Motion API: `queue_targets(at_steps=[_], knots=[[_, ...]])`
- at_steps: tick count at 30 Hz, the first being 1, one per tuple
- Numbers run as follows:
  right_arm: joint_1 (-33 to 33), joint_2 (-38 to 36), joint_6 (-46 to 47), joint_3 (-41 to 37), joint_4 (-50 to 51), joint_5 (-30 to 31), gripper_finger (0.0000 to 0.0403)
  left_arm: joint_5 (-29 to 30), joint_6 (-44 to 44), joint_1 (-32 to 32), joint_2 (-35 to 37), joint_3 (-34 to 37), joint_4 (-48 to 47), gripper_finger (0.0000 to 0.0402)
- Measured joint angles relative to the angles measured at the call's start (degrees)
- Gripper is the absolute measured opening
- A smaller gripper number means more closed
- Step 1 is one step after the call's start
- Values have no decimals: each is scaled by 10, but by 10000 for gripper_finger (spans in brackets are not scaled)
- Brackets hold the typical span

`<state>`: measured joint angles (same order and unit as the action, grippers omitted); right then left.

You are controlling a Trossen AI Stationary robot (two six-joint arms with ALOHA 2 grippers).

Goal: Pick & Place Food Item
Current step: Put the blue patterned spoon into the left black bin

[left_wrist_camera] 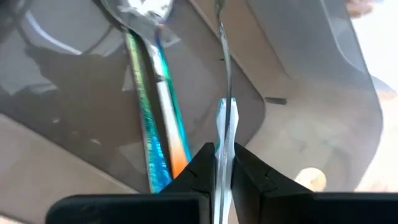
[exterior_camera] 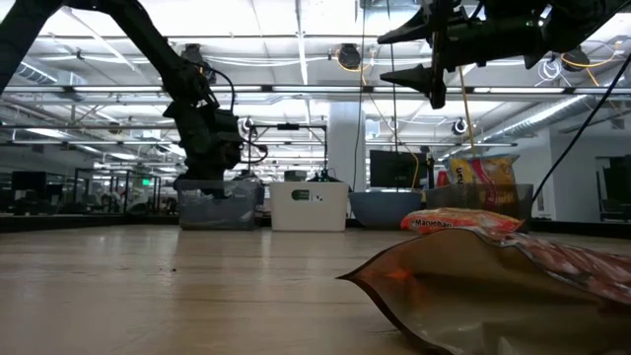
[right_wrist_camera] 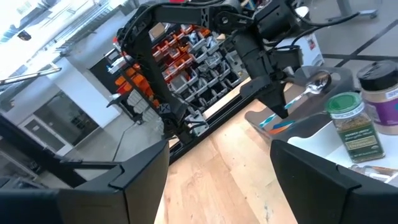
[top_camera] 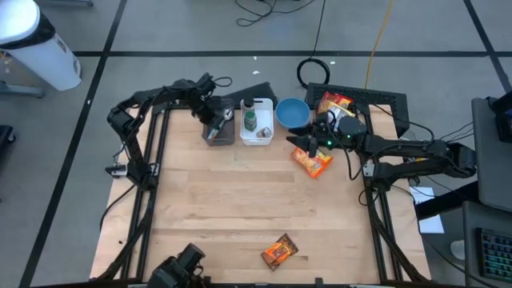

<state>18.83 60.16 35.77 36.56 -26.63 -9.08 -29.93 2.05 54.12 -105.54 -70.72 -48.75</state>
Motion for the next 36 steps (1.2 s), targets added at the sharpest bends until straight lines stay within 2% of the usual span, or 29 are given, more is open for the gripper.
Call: queue_targets(at_steps=[5,10,22,28,36], knots=[[0,0,-6,0,0,10,272,5,-11,2,0,0,7,29],[0,0,-10,0,0,18,270,49,-11,-7,0,0,6,28],[0,0,-15,0,4,19,265,39,-11,-7,0,0,7,29],[0,0,-15,0,4,19,265,10,-23,-7,-33,0,3,28],[0,0,-9,0,4,18,265,17,-28,-7,-47,0,0,31]])
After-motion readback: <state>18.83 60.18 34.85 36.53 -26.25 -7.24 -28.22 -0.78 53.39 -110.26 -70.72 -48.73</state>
